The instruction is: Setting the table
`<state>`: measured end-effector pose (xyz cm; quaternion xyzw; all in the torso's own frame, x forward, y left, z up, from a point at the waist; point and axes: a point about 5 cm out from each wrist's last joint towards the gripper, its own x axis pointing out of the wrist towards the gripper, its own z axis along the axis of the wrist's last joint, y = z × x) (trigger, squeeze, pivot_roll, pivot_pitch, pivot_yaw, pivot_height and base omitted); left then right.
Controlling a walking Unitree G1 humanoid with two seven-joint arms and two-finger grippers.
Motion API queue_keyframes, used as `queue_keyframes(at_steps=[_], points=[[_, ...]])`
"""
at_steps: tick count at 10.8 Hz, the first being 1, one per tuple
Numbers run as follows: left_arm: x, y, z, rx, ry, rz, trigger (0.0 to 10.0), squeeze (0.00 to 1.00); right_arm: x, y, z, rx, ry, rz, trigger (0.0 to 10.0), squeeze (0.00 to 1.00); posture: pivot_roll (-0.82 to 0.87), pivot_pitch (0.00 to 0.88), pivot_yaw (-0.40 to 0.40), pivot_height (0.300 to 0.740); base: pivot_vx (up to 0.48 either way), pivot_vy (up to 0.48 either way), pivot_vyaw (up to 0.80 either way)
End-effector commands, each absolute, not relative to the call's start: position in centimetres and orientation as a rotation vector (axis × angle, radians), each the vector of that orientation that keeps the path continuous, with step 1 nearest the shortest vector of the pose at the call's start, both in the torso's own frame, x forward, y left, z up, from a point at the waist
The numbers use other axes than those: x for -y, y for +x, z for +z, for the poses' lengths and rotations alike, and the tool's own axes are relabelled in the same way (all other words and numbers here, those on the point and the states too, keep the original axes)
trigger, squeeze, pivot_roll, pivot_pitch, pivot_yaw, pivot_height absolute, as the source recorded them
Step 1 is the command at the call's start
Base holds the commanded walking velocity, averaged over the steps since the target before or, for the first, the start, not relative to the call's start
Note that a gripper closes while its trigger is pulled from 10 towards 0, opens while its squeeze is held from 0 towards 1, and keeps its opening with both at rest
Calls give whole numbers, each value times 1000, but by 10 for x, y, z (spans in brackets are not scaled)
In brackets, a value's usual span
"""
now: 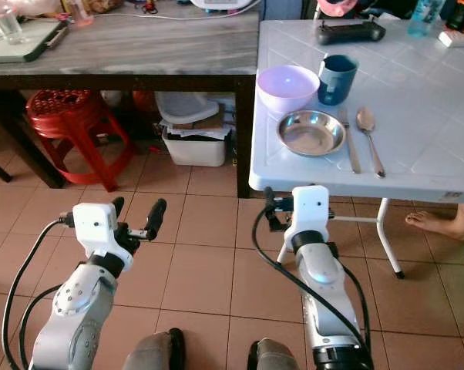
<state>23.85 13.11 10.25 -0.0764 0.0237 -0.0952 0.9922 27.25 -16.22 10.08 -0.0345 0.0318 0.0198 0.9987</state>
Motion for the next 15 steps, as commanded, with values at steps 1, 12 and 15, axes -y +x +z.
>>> queue_keyframes(at_steps=[1,12,15], points=[[-133,241,105,-43,-148,-178,10000,0,161,276,109,-35,-68,36,10000,0,33,96,66,740,0,-480,0],[-150,239,96,-80,-120,-44,10000,0,166,268,99,-72,-65,-9,10000,0,40,68,70,740,0,-259,0],[-150,239,96,-80,-120,-44,10000,0,166,268,99,-72,-65,-9,10000,0,40,68,70,740,0,0,0]])
